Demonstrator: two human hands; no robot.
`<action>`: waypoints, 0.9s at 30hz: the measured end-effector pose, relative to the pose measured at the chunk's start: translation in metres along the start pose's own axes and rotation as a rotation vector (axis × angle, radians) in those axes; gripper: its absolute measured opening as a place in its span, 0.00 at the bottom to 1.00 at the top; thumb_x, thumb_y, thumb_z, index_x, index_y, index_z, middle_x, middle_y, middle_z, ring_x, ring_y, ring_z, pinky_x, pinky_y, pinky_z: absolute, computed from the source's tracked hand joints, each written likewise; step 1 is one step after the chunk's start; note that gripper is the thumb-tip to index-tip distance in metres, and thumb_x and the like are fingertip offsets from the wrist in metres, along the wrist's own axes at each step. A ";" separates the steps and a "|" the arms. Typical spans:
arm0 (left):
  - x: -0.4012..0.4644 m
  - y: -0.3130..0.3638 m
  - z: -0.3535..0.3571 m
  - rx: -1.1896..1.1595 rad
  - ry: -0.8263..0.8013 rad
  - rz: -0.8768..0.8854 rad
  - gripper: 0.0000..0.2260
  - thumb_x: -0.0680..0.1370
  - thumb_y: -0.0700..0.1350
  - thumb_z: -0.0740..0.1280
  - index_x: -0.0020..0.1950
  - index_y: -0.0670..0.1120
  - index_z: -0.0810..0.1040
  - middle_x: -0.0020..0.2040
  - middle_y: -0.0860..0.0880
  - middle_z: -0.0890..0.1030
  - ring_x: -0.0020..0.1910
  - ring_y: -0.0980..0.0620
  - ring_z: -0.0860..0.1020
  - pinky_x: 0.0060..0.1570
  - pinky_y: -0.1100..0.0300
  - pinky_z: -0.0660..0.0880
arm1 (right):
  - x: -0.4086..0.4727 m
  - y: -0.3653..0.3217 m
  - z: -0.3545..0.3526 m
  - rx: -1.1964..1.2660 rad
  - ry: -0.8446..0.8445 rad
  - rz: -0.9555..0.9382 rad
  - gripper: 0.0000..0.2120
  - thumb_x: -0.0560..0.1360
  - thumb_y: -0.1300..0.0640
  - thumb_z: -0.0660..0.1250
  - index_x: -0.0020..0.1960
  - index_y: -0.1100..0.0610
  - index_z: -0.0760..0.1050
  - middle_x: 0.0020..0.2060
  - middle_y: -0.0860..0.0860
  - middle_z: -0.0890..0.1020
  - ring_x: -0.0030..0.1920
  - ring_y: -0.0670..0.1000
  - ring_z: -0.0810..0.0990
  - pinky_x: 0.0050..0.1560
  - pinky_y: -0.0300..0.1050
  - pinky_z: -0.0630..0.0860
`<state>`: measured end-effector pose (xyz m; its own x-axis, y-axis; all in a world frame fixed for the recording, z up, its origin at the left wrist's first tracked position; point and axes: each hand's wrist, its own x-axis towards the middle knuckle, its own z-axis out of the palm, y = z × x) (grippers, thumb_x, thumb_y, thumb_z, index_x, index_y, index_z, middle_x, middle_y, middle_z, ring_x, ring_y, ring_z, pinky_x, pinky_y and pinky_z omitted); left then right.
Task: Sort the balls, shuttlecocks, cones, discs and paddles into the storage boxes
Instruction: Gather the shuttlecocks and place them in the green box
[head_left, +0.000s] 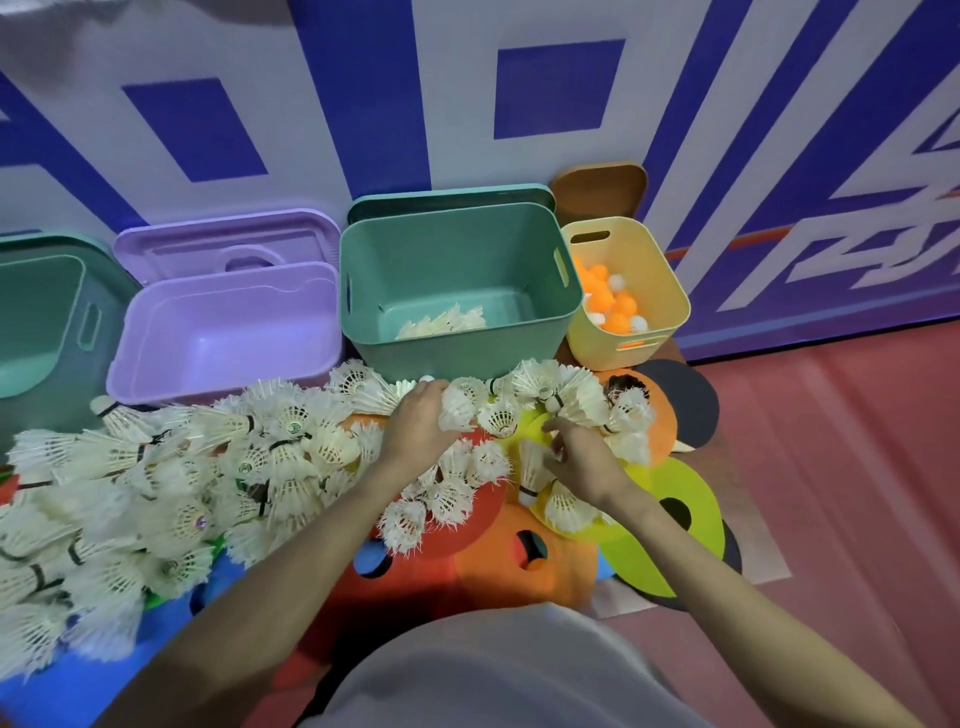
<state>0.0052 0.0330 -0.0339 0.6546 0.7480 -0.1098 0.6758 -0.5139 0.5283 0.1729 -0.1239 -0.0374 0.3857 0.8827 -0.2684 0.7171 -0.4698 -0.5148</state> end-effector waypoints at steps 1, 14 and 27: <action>-0.003 0.000 -0.004 -0.012 0.037 -0.009 0.31 0.72 0.46 0.75 0.71 0.41 0.68 0.63 0.44 0.75 0.62 0.45 0.73 0.61 0.56 0.69 | -0.001 -0.003 -0.004 0.011 0.004 -0.009 0.15 0.75 0.64 0.65 0.62 0.64 0.73 0.46 0.58 0.81 0.47 0.57 0.79 0.41 0.42 0.69; -0.039 0.026 -0.011 -0.294 0.053 0.045 0.23 0.68 0.44 0.78 0.61 0.45 0.75 0.50 0.54 0.80 0.47 0.57 0.77 0.52 0.58 0.76 | -0.022 -0.042 -0.054 0.160 0.416 -0.460 0.06 0.77 0.57 0.65 0.49 0.58 0.79 0.41 0.50 0.78 0.38 0.46 0.74 0.38 0.40 0.72; -0.043 0.049 -0.009 -0.494 0.048 0.010 0.24 0.67 0.42 0.79 0.61 0.46 0.76 0.46 0.59 0.79 0.47 0.58 0.79 0.50 0.69 0.76 | -0.042 -0.014 -0.035 0.361 0.345 -0.326 0.11 0.77 0.64 0.65 0.59 0.57 0.76 0.52 0.49 0.78 0.46 0.44 0.78 0.43 0.36 0.75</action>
<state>0.0070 -0.0203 0.0037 0.6362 0.7684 -0.0698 0.4206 -0.2695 0.8663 0.1670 -0.1548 0.0090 0.3880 0.9000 0.1989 0.6110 -0.0896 -0.7865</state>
